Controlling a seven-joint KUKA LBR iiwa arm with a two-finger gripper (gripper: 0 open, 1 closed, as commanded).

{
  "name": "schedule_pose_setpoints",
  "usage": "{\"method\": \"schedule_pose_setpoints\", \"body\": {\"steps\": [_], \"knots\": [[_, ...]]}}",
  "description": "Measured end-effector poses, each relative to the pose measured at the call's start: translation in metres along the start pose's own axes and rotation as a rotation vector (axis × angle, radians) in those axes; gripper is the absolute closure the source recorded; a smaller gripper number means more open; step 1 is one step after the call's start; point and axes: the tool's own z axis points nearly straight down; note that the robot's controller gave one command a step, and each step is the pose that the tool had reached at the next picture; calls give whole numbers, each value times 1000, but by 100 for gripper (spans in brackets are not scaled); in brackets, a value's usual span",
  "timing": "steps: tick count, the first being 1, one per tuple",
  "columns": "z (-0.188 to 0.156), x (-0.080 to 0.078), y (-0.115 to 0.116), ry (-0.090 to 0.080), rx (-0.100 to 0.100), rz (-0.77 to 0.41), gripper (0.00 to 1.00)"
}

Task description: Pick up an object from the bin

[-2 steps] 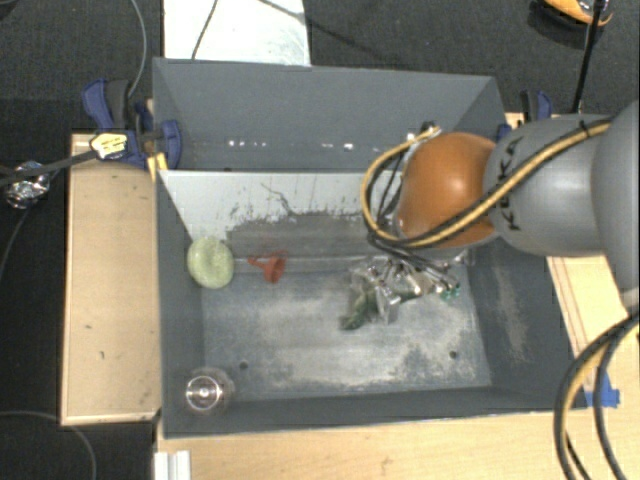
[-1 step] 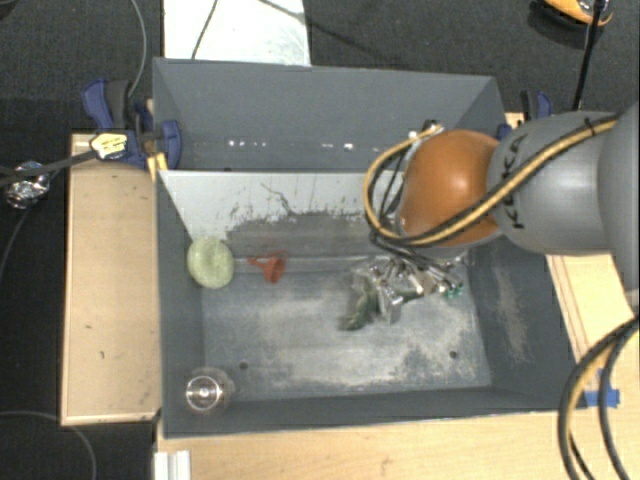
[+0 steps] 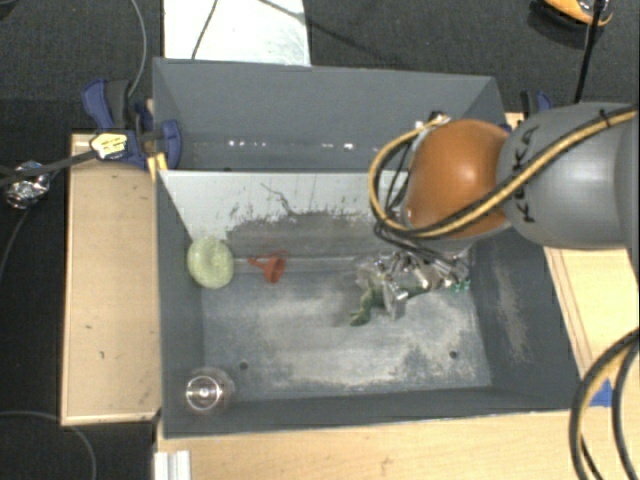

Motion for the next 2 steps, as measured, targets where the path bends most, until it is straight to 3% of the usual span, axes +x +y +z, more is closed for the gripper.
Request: {"method": "schedule_pose_setpoints", "body": {"steps": [2], "knots": [[-38, -3, -1, -10, 4, 2, 100]]}}
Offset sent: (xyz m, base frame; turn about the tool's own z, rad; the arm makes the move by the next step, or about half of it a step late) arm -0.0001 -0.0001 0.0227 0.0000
